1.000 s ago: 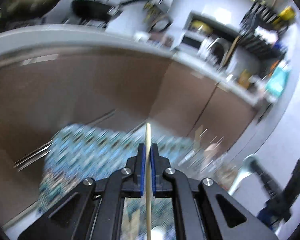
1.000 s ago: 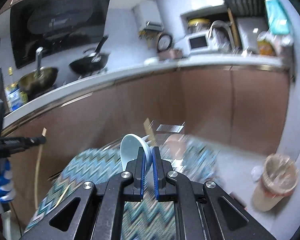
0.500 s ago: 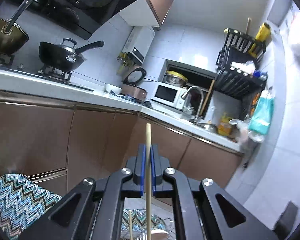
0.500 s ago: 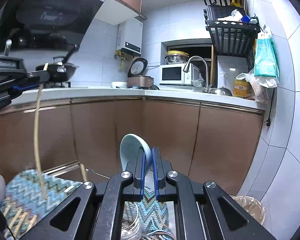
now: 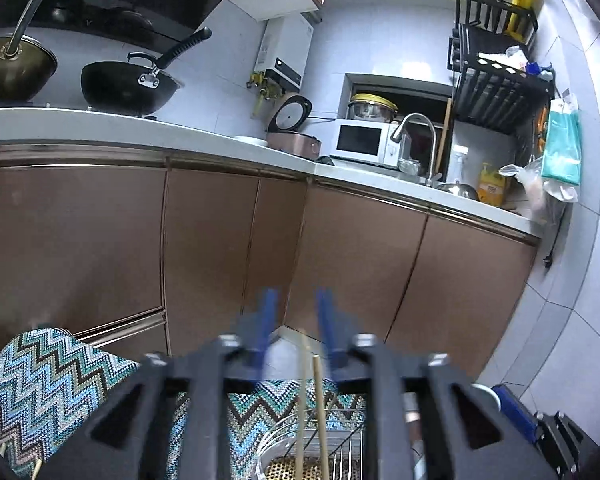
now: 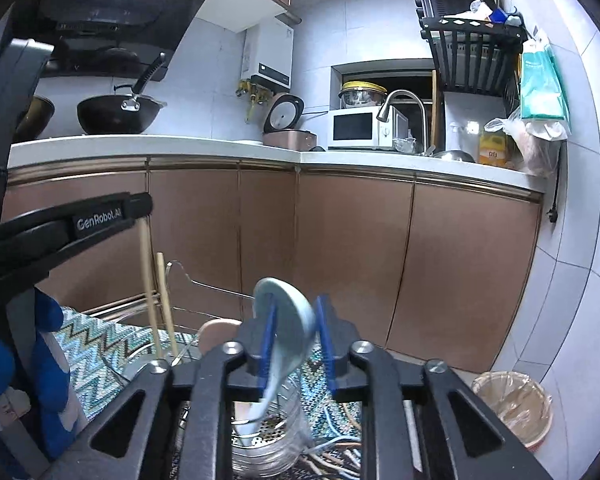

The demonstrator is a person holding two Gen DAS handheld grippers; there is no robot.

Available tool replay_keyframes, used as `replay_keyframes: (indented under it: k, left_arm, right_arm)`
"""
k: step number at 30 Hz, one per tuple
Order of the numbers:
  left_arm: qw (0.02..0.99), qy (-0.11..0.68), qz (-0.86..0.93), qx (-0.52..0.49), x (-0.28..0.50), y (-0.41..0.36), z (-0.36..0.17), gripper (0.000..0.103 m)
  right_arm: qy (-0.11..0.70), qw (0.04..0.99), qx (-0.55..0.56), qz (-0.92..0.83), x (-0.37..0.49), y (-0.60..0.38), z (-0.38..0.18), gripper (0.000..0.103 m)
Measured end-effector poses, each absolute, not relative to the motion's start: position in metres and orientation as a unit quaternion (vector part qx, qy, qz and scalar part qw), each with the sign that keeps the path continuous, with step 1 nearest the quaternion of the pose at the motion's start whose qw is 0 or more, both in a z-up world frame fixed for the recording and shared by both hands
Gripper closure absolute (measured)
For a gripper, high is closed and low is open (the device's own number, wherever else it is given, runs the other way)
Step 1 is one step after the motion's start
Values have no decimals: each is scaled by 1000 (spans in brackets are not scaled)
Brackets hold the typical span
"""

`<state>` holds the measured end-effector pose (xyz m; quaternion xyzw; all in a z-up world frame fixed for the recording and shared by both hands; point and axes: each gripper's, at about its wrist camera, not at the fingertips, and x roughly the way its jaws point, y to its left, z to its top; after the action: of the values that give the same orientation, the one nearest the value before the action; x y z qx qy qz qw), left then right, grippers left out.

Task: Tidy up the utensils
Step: 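Lower the spoon and chopstick into the wire holder and open both tools, then withdraw both tools from the holder back over the cloth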

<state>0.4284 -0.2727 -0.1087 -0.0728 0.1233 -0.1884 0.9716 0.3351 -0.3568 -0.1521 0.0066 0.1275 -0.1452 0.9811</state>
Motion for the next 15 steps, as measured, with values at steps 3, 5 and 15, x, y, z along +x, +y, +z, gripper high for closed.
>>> replay_keyframes:
  k: [3,5,15]
  left_arm:
    - [973,112,-189,-67,418,-261,-97,65]
    - [973,111,-193,-58,411,-253,-89,65]
    - [976,104,-181,-57,361,-174,-38,59]
  right_arm:
    - [122,982,10,-142,330,-355,-144,66]
    - [121,983,12,-137,326,-352,-137,65]
    - [111,984,25,-136,274,-340,-98,65]
